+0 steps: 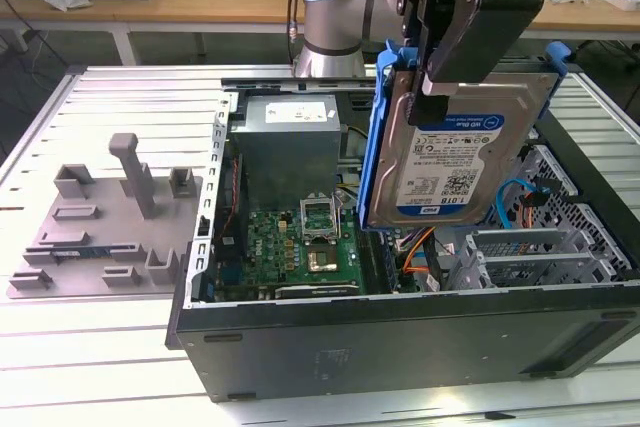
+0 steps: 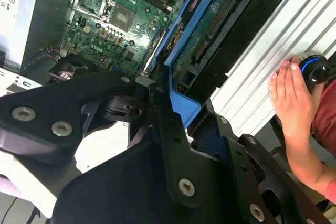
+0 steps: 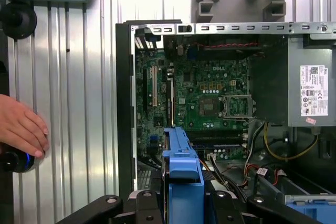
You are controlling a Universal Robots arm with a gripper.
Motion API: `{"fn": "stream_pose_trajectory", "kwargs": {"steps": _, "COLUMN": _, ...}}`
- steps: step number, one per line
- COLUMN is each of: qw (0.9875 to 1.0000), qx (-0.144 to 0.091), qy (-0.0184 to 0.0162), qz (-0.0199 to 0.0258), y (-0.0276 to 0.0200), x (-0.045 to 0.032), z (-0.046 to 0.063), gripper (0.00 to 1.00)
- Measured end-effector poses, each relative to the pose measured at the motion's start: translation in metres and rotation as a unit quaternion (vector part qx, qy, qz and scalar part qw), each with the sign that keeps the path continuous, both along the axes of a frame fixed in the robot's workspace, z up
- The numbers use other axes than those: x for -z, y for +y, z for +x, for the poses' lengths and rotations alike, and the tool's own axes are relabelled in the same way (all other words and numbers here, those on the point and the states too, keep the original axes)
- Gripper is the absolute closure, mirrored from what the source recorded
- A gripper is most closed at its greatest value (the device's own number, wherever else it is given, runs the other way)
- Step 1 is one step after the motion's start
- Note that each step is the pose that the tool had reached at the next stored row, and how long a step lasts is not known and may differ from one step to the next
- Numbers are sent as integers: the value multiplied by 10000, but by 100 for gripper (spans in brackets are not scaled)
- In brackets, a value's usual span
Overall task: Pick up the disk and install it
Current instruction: 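Insert the disk into the insertion slot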
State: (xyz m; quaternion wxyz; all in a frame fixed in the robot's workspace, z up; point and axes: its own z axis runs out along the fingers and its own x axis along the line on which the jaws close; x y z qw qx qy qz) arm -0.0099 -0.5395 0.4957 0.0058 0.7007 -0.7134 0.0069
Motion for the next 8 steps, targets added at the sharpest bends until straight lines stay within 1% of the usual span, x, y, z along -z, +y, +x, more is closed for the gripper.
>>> {"fn": "stream_pose_trajectory", "kwargs": {"steps": 8, "qw": 10000, "qx": 0, "qy": 0, "qz": 0, "y": 0, "x": 0, "z": 10, "gripper": 63}}
